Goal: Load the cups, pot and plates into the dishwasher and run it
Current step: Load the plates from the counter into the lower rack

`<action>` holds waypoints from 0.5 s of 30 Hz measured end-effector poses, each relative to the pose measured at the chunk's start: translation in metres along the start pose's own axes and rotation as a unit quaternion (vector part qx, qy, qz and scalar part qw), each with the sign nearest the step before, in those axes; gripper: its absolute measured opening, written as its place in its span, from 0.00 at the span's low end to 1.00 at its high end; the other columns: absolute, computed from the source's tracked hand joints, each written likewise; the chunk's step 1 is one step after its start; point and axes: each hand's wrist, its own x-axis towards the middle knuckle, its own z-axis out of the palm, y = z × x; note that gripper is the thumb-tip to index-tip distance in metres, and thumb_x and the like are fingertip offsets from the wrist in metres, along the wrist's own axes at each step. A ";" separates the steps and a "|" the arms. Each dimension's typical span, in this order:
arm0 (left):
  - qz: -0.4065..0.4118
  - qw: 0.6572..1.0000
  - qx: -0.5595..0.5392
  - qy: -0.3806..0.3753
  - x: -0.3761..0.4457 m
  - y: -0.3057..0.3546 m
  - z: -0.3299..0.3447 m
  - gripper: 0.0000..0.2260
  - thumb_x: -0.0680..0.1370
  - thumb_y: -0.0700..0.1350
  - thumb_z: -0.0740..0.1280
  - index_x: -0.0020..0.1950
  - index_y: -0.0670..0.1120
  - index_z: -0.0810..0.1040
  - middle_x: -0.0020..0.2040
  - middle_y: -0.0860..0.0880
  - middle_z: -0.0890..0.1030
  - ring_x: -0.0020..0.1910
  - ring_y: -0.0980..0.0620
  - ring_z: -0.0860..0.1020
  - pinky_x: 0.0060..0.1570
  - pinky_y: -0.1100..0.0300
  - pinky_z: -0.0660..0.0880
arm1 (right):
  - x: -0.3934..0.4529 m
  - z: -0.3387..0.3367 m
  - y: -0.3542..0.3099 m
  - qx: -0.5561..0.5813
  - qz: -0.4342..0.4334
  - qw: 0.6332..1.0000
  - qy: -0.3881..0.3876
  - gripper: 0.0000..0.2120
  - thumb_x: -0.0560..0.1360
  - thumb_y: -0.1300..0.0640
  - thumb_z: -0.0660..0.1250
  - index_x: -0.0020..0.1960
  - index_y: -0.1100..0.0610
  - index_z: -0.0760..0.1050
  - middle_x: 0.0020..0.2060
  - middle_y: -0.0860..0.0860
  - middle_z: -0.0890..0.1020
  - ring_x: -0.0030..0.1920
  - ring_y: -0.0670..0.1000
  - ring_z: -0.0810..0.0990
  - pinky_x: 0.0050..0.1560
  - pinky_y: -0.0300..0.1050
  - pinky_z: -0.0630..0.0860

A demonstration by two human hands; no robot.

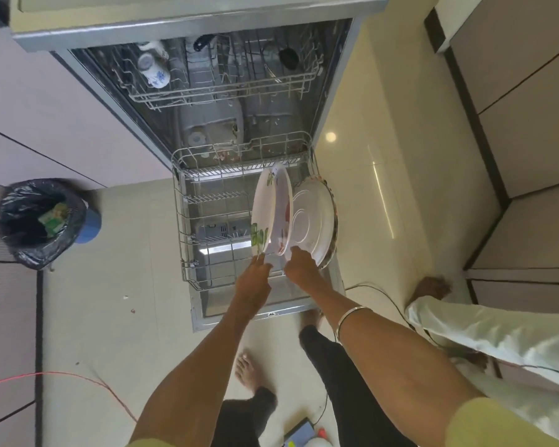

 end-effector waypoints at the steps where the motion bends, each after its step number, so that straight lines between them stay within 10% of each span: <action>1: 0.007 1.000 -0.001 0.007 -0.008 -0.005 0.003 0.15 0.78 0.32 0.64 0.63 0.42 0.79 0.73 0.43 0.71 0.69 0.43 0.74 0.65 0.47 0.75 | -0.006 0.004 0.002 0.005 -0.013 1.000 0.017 0.18 0.80 0.64 0.62 0.69 0.63 0.68 0.63 0.59 0.77 0.63 0.59 0.77 0.63 0.48 0.74; 9: 0.022 0.998 0.031 0.059 -0.054 -0.053 0.028 0.27 0.80 0.31 0.58 0.79 0.38 0.57 0.79 0.39 0.58 0.79 0.41 0.54 0.75 0.49 0.57 | -0.043 0.058 0.019 0.030 -0.095 0.987 0.129 0.18 0.81 0.65 0.60 0.70 0.61 0.71 0.66 0.57 0.77 0.67 0.57 0.74 0.70 0.48 0.68; 15: 0.057 0.990 0.035 0.127 -0.040 -0.080 0.063 0.25 0.81 0.33 0.61 0.78 0.37 0.60 0.79 0.37 0.59 0.79 0.39 0.55 0.75 0.44 0.61 | -0.015 0.094 0.033 -0.003 -0.118 0.986 0.116 0.19 0.79 0.66 0.59 0.69 0.60 0.69 0.64 0.58 0.74 0.64 0.58 0.74 0.64 0.49 0.72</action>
